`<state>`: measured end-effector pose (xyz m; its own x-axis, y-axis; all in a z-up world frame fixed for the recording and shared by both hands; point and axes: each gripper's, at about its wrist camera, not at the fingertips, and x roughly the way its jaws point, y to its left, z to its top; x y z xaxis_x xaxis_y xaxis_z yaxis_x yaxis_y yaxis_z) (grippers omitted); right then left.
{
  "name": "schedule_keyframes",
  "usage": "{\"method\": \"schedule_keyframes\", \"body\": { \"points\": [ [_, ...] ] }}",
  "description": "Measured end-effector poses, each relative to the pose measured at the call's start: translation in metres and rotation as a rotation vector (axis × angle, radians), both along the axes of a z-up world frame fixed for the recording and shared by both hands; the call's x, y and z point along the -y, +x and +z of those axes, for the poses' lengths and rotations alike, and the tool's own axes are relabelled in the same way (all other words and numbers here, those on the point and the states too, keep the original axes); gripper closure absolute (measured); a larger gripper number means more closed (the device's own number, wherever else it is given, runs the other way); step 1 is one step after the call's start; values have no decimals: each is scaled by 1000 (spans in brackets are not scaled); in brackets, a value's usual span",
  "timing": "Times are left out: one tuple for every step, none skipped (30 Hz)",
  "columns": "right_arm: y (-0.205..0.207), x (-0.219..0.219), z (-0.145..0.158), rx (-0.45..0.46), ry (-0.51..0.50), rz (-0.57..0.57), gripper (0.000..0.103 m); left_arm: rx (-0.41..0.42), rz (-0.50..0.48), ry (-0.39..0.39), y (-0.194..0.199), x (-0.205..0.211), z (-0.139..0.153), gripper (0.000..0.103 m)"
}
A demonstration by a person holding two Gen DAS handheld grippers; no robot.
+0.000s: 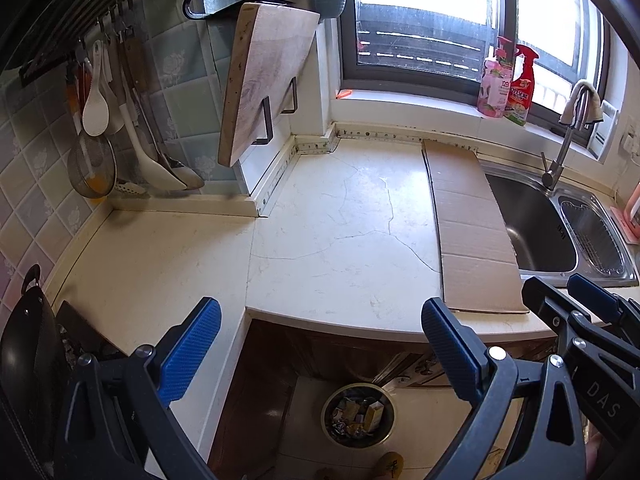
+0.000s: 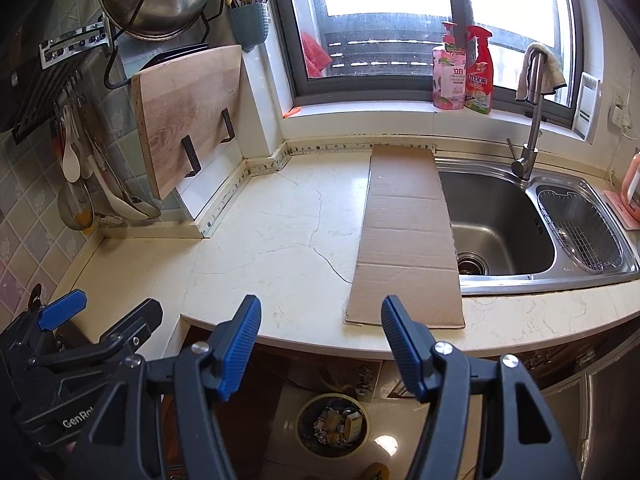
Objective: Collect trash
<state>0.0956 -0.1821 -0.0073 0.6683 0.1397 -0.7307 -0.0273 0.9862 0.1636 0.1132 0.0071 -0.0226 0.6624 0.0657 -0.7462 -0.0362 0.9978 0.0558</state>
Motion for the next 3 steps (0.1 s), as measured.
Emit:
{"method": "schedule_keyframes", "body": {
  "points": [
    [2,2,0,-1,1,3,40,-1,3,-1,1,1,0,4],
    [3,3,-1,-1,2,6,40,-1,4,-1,2,2,0,4],
    [4,4,-1,-1,2,9,40,-2,6,0,3,3,0,4]
  ]
}}
